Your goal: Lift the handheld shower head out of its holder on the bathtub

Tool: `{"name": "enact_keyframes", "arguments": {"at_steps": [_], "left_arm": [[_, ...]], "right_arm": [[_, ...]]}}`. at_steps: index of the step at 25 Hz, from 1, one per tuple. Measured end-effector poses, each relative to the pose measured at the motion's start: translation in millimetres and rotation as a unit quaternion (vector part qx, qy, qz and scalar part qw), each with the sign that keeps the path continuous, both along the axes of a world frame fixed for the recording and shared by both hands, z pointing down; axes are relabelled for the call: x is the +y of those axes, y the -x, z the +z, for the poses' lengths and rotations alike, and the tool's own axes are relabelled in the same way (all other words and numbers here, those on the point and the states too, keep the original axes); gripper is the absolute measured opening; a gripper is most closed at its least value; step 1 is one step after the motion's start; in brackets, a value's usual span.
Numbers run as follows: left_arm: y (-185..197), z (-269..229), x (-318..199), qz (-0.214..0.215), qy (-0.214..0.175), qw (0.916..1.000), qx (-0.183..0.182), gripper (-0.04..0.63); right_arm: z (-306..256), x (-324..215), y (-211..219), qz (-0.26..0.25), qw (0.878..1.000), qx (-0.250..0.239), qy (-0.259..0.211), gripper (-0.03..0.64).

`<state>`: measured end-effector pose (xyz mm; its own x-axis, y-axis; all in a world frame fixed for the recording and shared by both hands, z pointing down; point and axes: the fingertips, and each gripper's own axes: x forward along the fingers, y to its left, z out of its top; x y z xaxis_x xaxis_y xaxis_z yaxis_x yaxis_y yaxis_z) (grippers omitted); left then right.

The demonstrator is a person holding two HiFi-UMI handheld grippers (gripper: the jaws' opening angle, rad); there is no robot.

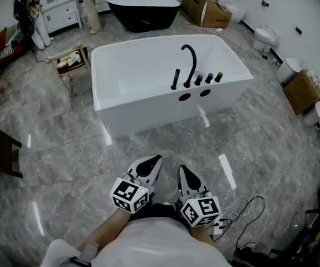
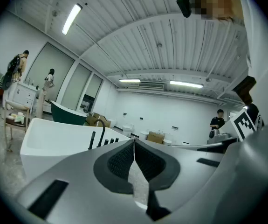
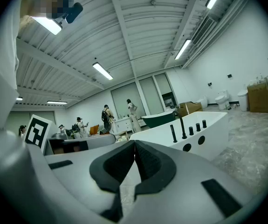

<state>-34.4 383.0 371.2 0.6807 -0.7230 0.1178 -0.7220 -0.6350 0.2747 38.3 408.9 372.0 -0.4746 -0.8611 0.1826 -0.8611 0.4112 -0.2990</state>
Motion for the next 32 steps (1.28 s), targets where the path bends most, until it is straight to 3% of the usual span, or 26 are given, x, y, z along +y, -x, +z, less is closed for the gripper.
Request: {"name": "enact_keyframes", "arguments": {"at_steps": [10,16,32], "left_arm": [[18,4,14,0.004,0.008,1.0000,0.000,0.012],[33,5,16,0.012,0.011,0.9999,0.006,0.012],[39,15,0,0.056,0.014,0.9983,0.011,0.012]], "right_arm": [[1,7,17,0.010,1.000,-0.003,0.007,0.015],[-6,10,29,0.022,0.999,-0.037,-0.003,0.017],[-4,-1,36,0.067,0.997,-0.024,-0.021,0.017]]}}
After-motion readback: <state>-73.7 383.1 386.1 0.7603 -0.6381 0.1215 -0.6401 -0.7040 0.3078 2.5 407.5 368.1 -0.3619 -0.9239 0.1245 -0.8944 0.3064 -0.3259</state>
